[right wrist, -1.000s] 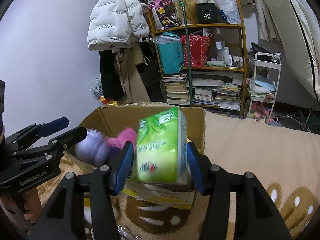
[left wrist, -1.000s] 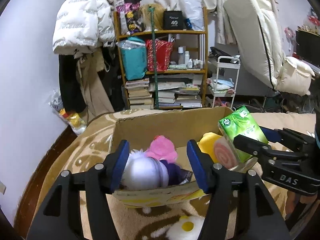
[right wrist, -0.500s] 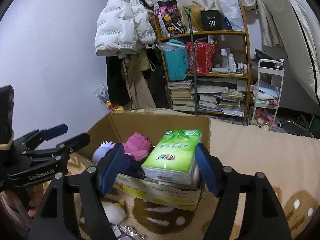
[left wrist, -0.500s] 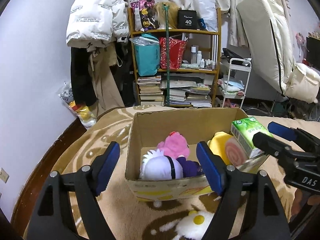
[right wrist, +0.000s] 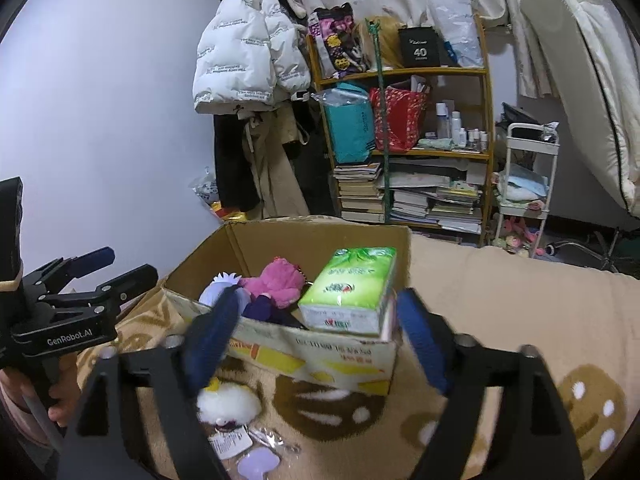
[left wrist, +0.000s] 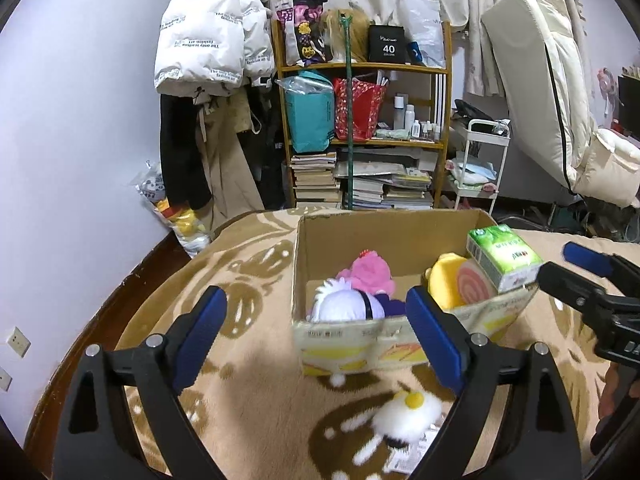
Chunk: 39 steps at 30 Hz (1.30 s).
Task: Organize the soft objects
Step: 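Withdraw both tools from the box toward the white plush and clear bag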
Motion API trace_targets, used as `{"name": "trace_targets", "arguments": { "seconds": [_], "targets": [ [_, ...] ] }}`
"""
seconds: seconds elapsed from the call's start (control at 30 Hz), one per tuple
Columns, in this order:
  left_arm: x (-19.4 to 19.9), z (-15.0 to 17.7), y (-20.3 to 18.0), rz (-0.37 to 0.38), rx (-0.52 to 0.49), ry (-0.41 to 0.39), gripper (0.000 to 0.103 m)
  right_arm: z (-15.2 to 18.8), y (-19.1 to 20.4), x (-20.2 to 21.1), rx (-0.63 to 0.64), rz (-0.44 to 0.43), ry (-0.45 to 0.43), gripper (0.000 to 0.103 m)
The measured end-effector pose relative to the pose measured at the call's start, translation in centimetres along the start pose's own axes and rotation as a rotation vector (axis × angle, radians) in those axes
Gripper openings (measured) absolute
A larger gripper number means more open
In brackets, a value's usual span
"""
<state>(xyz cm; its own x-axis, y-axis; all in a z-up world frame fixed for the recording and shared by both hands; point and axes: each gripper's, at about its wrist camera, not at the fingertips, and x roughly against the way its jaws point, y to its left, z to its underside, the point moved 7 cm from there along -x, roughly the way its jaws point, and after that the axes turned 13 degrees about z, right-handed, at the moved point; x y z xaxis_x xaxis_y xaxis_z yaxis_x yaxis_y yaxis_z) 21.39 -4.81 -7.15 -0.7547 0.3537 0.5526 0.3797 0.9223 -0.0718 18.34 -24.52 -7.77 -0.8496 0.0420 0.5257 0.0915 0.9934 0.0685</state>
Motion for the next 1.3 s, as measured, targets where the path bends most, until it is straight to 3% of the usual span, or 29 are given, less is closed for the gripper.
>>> {"name": "trace_targets", "arguments": {
  "seconds": [0.17,0.3,0.4,0.7,1.0,1.3],
  "targets": [
    [1.4,1.1,0.0,0.008,0.023,0.023,0.09,0.5,-0.3,1.9,0.016,0.019,0.008,0.094],
    [2.7,1.5,-0.4,-0.001,0.005,0.029,0.091,0.8,-0.2,3.5,0.051,0.034,-0.002,0.103],
    [4.0,2.1,-0.8,0.006,0.001,0.027,0.099,1.3,0.0,4.8,0.05,0.036,-0.005,0.103],
    [6.3,4.2,-0.9,0.005,0.036,0.05,0.1,3.1,-0.1,7.1,0.069,0.046,0.024,0.103],
    [6.7,5.2,-0.4,0.014,0.067,0.083,0.1,3.7,-0.3,8.0,0.051,0.044,0.026,0.103],
    [5.6,5.7,-1.5,0.036,0.024,0.107,0.1,4.4,0.1,7.0,0.069,0.064,0.052,0.103]
  ]
}}
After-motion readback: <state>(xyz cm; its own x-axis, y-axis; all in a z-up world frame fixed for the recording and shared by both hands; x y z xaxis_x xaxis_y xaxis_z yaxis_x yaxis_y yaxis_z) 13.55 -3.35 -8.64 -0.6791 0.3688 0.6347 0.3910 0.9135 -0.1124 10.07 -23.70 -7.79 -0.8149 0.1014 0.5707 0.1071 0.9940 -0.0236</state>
